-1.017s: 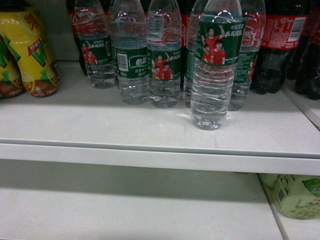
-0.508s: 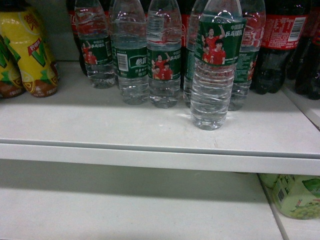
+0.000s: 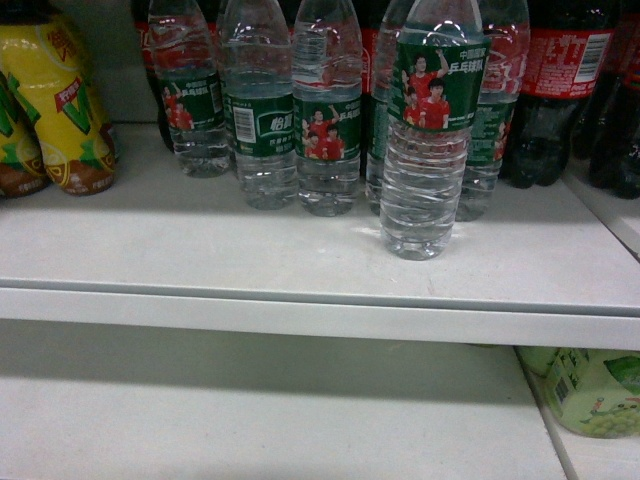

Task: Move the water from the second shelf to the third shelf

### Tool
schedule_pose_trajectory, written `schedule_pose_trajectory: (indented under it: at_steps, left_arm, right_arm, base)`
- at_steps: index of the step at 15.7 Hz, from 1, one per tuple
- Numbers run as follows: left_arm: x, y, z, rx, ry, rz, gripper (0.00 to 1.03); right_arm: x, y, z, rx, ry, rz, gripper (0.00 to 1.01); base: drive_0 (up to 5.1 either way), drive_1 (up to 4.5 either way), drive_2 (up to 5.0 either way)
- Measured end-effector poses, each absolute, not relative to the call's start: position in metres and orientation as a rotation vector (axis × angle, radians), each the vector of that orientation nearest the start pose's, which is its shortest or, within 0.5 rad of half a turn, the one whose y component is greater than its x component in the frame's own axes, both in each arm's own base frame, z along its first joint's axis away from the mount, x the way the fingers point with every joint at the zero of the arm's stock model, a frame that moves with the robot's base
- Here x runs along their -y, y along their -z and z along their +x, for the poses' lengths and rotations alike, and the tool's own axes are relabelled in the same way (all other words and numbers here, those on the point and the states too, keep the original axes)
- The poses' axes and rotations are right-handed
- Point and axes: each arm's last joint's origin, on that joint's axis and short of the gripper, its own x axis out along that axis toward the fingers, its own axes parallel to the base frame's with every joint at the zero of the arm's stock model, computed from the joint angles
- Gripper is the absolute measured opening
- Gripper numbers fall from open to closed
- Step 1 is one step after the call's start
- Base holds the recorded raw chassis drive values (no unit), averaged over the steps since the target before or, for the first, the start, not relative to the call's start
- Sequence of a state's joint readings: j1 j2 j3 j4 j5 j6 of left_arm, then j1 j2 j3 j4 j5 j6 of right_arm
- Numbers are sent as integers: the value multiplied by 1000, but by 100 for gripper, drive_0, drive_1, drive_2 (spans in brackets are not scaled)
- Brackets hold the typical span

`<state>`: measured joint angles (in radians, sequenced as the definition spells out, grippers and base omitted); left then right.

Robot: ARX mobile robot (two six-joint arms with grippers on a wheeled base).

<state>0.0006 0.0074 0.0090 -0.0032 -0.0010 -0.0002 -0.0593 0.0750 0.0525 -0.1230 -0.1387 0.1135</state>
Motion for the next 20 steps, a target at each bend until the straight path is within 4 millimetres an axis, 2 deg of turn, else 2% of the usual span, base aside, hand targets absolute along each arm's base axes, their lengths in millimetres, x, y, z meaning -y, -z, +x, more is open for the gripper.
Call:
schedule_pose_trajectory:
  at_steps: [2, 4, 7, 10, 13, 15, 17, 20]
  left_arm:
    - [0, -166, 98, -2, -1, 0, 98]
    - [0, -166, 98, -2, -2, 0, 98]
    - [0, -166, 98, -2, -2, 0, 98]
    - [0, -166, 98, -2, -1, 0, 98]
    - [0, -166, 98, -2, -1, 0, 98]
    - [0, -166, 98, -2, -1, 0, 98]
    - [0, -166, 98, -2, -1, 0, 98]
    - [0, -166, 98, -2, -1, 0, 98]
  right_arm:
    - [5, -176, 111, -179, -114, 335, 98]
    - [4, -216, 134, -67, -170, 355, 98]
    - [-16, -248, 179, -29, -264, 322, 98]
    - [-50, -243, 209, -89, -351, 272, 98]
    - [-91, -217, 221, -147, -460, 208, 98]
    - [-111, -204, 224, -190, -532, 182, 98]
    - [-122, -200, 234, -196, -565, 181, 98]
    - [-134, -207, 249, -177, -569, 183, 98]
  base:
    - [0, 0, 0]
    - [0, 0, 0]
    - [0, 0, 0]
    - [0, 0, 0]
    - [0, 0, 0]
    - [0, 0, 0]
    - [0, 0, 0]
    - [0, 0, 0]
